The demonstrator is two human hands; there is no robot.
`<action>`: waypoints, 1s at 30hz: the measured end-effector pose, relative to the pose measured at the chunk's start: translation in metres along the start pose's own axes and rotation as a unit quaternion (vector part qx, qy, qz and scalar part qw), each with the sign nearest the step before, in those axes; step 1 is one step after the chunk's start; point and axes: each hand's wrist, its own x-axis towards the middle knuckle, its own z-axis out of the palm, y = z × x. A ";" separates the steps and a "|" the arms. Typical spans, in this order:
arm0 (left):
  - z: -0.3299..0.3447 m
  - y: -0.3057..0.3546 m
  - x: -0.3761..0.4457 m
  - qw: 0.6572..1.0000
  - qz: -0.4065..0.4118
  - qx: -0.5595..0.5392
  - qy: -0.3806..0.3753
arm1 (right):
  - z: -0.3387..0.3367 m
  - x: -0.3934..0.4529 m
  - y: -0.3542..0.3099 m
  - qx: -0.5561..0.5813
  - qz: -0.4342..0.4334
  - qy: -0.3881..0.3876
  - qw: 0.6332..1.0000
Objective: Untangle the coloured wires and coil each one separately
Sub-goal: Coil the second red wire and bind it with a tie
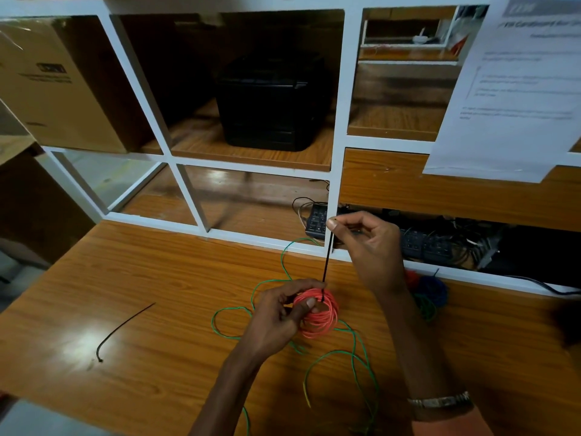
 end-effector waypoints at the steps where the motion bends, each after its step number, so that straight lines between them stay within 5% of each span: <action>1: 0.000 0.001 0.001 1.000 -0.004 -0.015 -0.009 | 0.001 0.007 0.006 -0.016 0.003 0.003 1.000; 10: -0.009 0.009 0.005 0.997 -0.011 -0.039 -0.059 | -0.005 0.006 0.051 -0.009 0.086 0.052 0.995; 13: -0.007 0.001 0.002 0.998 -0.023 -0.051 -0.006 | -0.010 0.004 0.042 0.044 0.132 0.039 0.989; 21: -0.002 -0.003 0.004 0.991 -0.037 -0.116 0.061 | -0.006 -0.024 0.046 0.006 0.182 -0.254 0.950; 30: 0.012 0.006 0.000 0.977 -0.059 -0.197 0.048 | -0.001 -0.032 0.051 0.010 0.097 -0.188 0.977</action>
